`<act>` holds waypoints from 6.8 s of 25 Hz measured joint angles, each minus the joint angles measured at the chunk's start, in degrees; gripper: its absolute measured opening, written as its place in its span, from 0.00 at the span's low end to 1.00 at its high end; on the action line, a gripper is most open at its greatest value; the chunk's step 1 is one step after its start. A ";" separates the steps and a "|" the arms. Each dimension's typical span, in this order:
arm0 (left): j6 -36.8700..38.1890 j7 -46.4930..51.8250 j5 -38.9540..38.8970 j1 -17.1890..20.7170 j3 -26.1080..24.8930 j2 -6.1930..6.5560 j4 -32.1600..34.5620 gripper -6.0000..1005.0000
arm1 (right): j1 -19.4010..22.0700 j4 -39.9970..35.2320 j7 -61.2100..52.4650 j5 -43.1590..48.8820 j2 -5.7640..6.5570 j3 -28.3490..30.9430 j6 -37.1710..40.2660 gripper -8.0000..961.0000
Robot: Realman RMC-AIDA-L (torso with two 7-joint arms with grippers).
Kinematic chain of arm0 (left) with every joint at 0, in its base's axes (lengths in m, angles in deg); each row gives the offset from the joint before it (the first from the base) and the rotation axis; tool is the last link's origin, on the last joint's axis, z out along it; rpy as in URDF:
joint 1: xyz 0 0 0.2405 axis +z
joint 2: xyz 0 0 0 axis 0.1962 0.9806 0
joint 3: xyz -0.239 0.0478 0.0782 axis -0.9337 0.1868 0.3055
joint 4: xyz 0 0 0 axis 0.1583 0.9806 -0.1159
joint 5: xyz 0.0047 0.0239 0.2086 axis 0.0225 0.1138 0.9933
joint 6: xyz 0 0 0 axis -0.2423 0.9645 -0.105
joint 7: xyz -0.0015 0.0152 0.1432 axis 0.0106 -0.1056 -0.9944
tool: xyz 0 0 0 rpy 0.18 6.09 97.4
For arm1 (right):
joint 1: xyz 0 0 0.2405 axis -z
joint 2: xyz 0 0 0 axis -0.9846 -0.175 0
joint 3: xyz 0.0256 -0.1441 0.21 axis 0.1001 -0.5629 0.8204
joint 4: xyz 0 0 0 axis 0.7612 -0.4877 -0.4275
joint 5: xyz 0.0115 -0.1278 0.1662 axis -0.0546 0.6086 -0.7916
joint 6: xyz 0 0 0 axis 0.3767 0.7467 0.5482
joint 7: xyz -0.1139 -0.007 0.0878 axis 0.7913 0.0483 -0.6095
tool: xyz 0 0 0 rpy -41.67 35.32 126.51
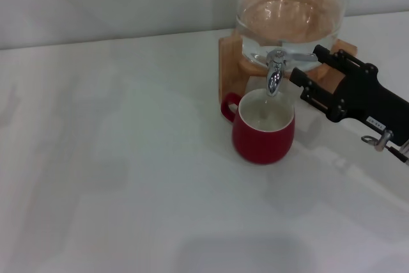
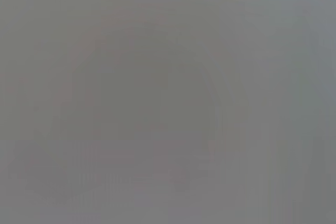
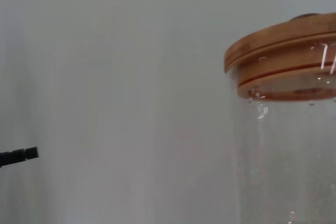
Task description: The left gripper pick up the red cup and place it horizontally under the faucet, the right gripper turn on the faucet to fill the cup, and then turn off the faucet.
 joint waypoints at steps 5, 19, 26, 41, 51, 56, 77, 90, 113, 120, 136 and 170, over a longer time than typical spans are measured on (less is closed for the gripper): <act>0.00 0.06 0.00 -0.04 -0.01 0.00 0.00 0.87 | 0.16 0.19 0.10 1.24 0.14 0.06 -0.45 0.65; 0.00 0.05 0.00 -0.36 -0.08 0.07 0.00 0.87 | 0.42 0.31 0.66 3.43 0.38 -0.03 -1.88 0.65; 0.09 -0.06 0.00 -0.36 0.01 0.09 0.00 0.87 | 0.43 0.31 0.65 4.33 0.41 -0.01 -2.59 0.65; 0.07 -0.05 0.00 -0.45 0.15 0.09 0.00 0.87 | 0.51 0.03 0.29 6.49 0.78 -0.09 -4.81 0.65; 0.01 0.07 0.21 -0.44 0.32 0.09 0.00 0.87 | 0.91 0.21 0.46 7.07 0.81 0.40 -4.87 0.65; 0.00 0.15 0.76 -0.44 0.37 0.09 -0.18 0.87 | 1.81 0.33 0.82 6.62 1.00 1.47 -4.93 0.65; -0.12 0.19 0.99 -0.42 0.44 0.09 -0.57 0.87 | 6.10 0.92 0.13 6.69 2.03 8.82 -9.06 0.65; -0.96 0.29 0.96 -0.96 0.44 0.09 -0.40 0.87 | 5.85 0.64 0.34 7.15 1.17 7.65 -8.88 0.65; -1.22 0.36 0.93 -1.82 0.44 0.09 0.38 0.87 | 5.43 0.74 0.08 7.16 0.88 7.56 -8.81 0.65; -1.23 0.36 0.92 -2.12 0.44 0.09 0.73 0.87 | 5.15 0.50 0.08 7.15 0.89 7.47 -8.81 0.65; -1.49 0.36 0.91 -2.95 0.15 0.16 1.63 0.87 | 5.08 0.47 0.09 7.76 0.55 7.47 -8.54 0.65; -1.28 0.30 0.96 -3.26 0.09 0.18 1.42 0.87 | 4.99 0.38 0.09 7.95 0.45 7.38 -8.55 0.65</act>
